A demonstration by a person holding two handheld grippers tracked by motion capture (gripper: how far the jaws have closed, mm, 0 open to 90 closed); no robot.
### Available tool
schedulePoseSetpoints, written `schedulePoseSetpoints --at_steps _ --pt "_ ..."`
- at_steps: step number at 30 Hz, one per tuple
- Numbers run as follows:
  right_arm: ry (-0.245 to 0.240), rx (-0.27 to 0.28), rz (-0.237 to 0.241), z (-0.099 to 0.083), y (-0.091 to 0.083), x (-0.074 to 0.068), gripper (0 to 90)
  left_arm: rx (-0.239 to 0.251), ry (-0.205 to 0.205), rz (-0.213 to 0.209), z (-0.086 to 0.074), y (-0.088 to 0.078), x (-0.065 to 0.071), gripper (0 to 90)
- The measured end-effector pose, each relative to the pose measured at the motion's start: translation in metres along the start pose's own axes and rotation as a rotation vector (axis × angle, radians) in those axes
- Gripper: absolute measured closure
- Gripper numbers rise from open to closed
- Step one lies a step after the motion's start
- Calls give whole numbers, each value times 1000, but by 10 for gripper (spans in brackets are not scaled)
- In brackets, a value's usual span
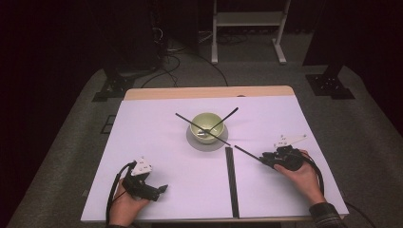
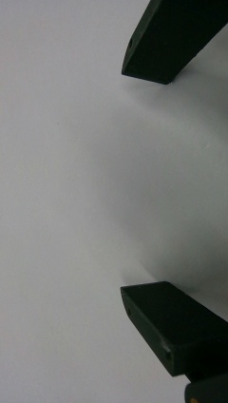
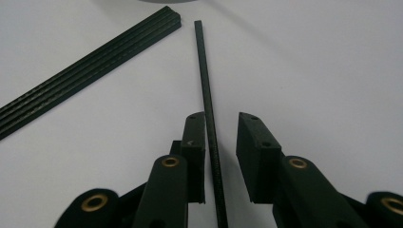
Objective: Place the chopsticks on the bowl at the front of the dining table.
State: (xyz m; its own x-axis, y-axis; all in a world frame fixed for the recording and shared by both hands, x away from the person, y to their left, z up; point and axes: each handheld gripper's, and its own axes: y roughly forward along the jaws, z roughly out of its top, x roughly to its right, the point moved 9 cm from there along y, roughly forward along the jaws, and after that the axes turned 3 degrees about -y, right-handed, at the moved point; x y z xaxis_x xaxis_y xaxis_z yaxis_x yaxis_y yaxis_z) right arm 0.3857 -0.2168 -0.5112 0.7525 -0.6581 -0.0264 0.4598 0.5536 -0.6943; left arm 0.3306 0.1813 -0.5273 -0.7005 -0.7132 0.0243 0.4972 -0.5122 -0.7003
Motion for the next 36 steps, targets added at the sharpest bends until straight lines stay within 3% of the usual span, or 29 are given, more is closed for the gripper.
schedulePoseSetpoints --at_steps 36 --pt "-13 -44 10 -6 3 -1 845 0 -1 0 0 0 0 0"
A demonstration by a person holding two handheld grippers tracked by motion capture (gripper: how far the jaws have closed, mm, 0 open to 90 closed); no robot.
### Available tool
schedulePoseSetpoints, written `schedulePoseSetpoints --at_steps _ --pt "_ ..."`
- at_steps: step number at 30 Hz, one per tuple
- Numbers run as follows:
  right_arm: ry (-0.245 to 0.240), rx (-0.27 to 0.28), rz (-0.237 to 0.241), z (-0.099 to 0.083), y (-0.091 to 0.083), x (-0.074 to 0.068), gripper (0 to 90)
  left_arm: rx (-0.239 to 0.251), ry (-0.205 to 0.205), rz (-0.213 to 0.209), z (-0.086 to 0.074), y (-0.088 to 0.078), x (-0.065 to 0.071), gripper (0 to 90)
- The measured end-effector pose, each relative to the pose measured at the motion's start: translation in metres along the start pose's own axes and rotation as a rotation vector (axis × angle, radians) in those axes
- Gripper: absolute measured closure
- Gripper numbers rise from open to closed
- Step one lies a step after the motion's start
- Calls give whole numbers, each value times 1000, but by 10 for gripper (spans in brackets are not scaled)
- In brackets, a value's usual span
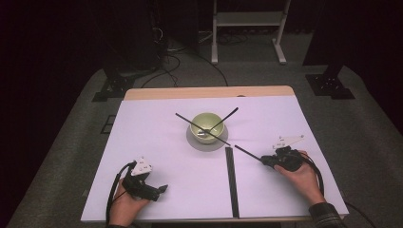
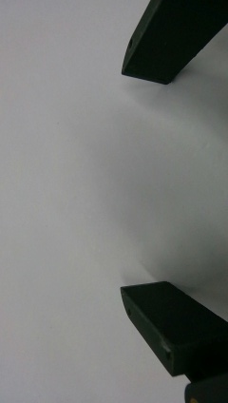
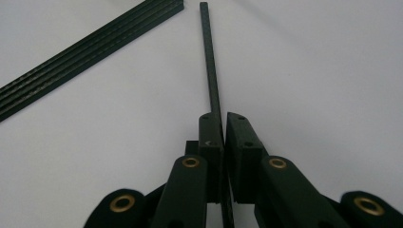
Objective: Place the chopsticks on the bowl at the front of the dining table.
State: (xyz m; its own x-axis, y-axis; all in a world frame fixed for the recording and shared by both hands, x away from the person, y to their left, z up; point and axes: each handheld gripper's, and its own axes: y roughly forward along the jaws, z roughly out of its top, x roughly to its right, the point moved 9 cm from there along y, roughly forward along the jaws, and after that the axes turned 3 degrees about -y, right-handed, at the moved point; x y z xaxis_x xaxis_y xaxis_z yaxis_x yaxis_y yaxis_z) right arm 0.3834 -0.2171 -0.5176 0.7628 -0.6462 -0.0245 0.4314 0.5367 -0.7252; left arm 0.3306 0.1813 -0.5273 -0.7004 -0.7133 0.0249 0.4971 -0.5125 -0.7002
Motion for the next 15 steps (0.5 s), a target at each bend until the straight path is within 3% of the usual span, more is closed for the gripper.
schedulePoseSetpoints --at_steps 15 --pt "18 21 -4 2 -5 2 856 0 0 0 0 0 0 0"
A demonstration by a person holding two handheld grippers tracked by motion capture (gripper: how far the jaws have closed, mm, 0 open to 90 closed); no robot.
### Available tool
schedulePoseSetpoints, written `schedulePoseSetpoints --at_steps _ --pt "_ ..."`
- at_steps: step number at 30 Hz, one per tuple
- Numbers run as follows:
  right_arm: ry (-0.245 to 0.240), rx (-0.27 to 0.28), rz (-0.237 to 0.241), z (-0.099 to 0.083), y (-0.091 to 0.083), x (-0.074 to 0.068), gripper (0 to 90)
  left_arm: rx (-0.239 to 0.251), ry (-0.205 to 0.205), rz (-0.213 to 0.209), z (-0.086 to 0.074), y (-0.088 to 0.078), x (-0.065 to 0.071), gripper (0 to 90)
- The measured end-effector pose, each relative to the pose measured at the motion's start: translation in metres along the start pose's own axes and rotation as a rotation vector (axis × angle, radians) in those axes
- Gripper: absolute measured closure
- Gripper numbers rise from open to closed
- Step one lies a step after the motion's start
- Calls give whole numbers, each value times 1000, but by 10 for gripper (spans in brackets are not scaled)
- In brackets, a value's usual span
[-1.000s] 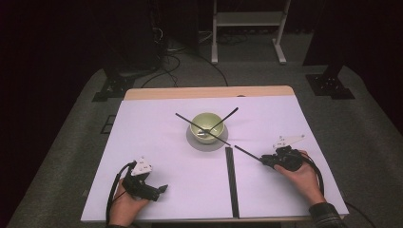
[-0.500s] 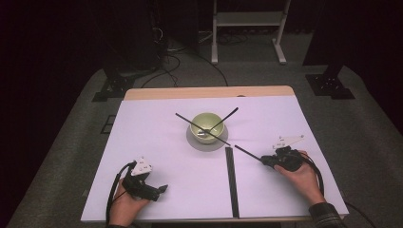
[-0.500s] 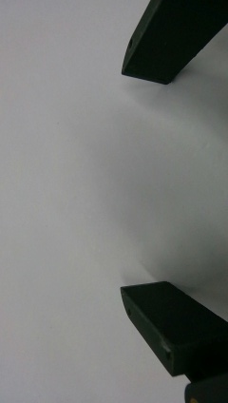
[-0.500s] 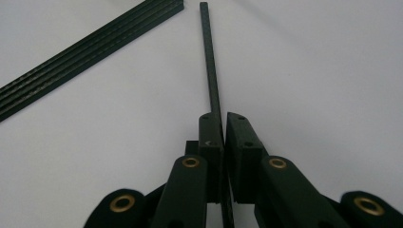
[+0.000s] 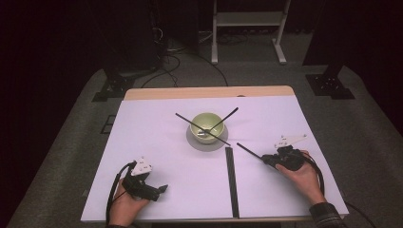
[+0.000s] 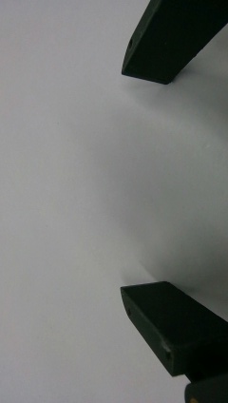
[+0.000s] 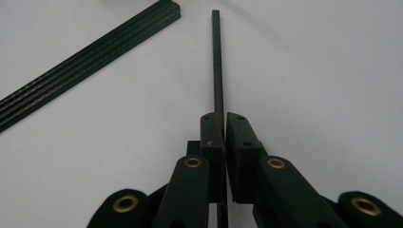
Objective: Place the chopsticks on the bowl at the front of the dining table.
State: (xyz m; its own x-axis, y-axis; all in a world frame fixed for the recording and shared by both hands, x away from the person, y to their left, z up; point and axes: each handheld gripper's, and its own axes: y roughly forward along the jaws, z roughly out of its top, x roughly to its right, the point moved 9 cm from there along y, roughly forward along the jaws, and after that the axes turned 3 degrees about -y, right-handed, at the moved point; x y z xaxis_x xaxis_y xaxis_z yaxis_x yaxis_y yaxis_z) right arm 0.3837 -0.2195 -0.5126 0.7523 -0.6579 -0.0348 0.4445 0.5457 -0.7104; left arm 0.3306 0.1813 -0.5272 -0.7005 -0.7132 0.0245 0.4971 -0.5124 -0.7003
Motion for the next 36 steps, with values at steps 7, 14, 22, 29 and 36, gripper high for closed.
schedulePoseSetpoints --at_steps 7,14,22,29,36 --pt "11 15 7 2 -3 0 857 0 0 0 0 0 0 0" --pt "19 32 9 6 -8 -1 858 0 0 0 0 0 0 0" --pt "18 59 13 11 -14 -2 857 0 0 0 0 0 0 0" --pt "20 92 17 18 -22 -4 857 0 0 0 0 0 0 0" --pt "12 121 14 26 -29 -6 857 0 1 0 0 0 0 0"
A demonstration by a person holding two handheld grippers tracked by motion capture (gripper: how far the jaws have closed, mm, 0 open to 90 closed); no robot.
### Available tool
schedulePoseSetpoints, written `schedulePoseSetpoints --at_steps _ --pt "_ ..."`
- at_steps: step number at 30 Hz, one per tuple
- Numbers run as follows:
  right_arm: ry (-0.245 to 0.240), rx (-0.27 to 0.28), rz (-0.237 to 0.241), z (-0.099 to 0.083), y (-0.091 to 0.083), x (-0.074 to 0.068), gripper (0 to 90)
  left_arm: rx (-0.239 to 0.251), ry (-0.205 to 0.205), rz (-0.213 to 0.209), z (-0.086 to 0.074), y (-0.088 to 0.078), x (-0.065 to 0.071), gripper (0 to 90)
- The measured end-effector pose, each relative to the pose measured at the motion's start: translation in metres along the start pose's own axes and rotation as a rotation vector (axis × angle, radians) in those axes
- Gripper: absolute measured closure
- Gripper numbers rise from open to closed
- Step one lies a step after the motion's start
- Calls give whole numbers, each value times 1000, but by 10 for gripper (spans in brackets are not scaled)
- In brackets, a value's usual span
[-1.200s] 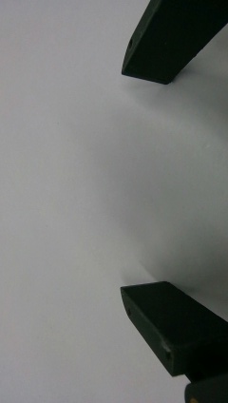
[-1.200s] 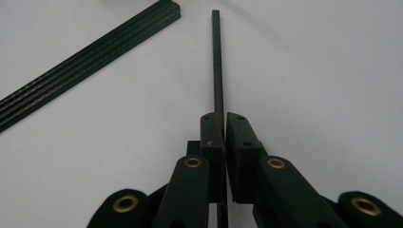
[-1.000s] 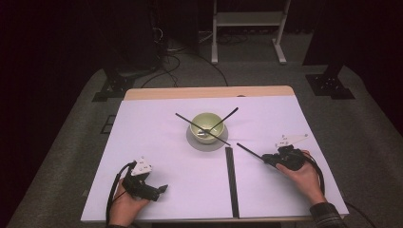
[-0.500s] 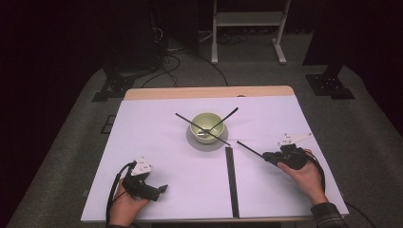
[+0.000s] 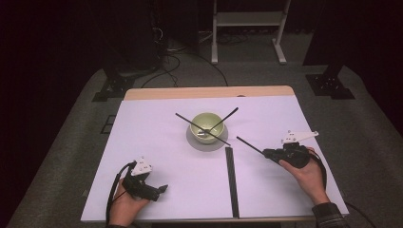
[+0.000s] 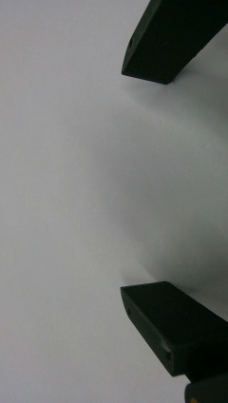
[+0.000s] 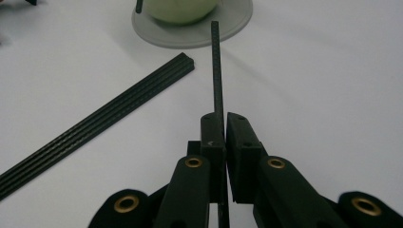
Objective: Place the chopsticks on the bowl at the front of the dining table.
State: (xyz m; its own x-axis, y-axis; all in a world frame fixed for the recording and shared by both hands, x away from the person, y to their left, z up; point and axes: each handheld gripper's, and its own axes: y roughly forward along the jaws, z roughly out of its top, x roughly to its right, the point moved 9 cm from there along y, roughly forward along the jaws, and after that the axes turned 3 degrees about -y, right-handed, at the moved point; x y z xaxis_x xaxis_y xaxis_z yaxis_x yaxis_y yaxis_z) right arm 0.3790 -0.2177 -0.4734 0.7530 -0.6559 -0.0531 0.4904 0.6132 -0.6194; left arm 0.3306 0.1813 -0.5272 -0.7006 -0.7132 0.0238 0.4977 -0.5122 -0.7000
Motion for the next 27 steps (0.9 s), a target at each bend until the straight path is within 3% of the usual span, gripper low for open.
schedulePoseSetpoints --at_steps 27 --pt "-8 72 22 31 -3 -6 857 0 0 0 0 0 0 0"
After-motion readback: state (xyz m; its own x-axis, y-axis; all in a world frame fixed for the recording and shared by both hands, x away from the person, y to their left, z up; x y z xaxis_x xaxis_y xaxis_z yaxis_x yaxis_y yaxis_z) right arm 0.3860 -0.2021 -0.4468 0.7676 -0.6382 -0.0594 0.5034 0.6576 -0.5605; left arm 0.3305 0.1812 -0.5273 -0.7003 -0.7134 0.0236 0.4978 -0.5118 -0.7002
